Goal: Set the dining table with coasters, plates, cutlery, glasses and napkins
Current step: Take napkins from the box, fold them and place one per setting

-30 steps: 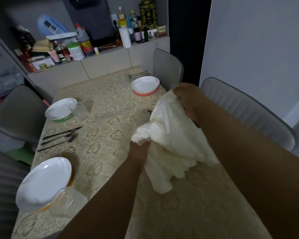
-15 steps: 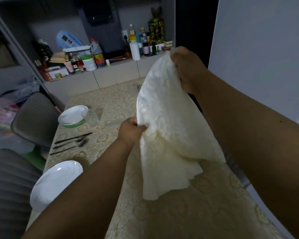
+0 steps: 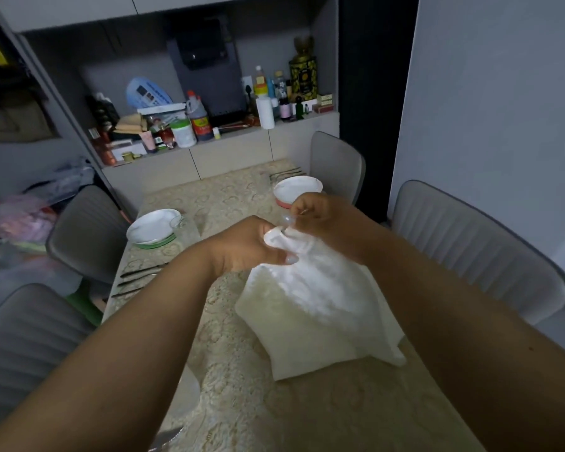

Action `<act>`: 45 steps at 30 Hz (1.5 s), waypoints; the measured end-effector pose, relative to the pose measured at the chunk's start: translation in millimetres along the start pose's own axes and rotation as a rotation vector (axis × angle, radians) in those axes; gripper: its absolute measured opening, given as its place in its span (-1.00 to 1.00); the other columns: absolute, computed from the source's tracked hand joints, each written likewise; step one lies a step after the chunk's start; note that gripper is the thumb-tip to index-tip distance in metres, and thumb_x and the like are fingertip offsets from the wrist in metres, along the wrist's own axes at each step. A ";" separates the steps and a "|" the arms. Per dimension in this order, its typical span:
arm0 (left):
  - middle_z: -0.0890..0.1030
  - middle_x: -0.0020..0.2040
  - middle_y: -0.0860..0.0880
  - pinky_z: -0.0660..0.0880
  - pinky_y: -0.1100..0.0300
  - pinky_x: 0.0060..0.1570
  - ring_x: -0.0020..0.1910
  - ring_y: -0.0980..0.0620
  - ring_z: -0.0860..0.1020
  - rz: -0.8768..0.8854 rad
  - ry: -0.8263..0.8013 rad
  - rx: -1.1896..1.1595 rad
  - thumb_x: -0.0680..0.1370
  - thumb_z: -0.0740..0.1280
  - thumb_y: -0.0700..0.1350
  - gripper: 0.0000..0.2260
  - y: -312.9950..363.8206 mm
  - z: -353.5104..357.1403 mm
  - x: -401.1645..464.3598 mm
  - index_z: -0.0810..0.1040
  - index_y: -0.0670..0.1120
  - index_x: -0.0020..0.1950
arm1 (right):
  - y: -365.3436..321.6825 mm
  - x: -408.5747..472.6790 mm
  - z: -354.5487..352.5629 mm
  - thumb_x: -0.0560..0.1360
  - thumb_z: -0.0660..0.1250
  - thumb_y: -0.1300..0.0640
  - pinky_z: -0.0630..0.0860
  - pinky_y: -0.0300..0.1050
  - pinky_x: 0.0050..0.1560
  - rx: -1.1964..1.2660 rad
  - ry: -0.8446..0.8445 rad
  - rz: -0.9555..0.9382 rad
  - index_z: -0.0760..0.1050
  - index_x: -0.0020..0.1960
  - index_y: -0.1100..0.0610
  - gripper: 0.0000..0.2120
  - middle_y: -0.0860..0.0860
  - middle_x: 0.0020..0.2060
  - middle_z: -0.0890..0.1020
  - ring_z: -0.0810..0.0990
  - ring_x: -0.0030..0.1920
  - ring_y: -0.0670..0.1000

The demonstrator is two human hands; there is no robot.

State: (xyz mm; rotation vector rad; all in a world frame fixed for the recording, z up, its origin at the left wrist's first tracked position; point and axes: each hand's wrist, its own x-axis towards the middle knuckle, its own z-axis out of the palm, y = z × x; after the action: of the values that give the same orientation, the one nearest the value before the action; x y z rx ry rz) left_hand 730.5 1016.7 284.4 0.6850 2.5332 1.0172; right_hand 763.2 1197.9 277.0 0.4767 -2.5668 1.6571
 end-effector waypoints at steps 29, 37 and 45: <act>0.67 0.04 -0.15 0.60 -0.03 -0.04 -0.04 -0.11 0.66 -0.065 0.807 -0.774 0.54 0.39 -0.05 -0.81 -21.6 -105.7 -71.0 0.62 -0.12 0.08 | 6.2 -23.7 -11.5 0.52 0.37 0.05 0.33 -0.48 -0.40 -0.238 0.077 0.240 0.45 0.09 0.01 -0.82 -0.10 -0.14 0.51 0.44 -0.29 -0.23; 0.64 -0.16 0.07 0.58 0.19 -0.27 -0.26 0.14 0.63 -0.080 1.018 -0.707 0.56 0.37 -0.11 -0.94 -15.6 -111.9 -83.8 0.54 0.02 -0.10 | -31.3 -16.7 -61.7 0.33 0.54 0.00 0.51 -0.32 -0.17 -0.378 -0.123 0.194 0.59 0.01 0.04 -0.70 -0.08 -0.14 0.66 0.62 -0.15 -0.11; 0.61 -0.17 -0.04 0.41 0.15 -0.06 -0.08 -0.10 0.52 -0.413 1.023 -0.137 0.58 0.34 -0.03 -0.81 -37.7 -84.7 -83.8 0.62 -0.15 -0.05 | 9.3 5.1 -71.5 0.47 0.37 -0.09 0.43 -0.06 -0.03 -1.077 0.192 0.286 0.49 0.23 0.13 -0.57 0.09 0.07 0.59 0.56 0.08 0.12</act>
State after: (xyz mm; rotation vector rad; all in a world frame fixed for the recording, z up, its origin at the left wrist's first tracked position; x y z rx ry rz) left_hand 749.5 900.4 326.1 -0.5594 3.1189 1.6203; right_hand 746.8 1264.4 300.2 -0.1285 -2.9302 0.1363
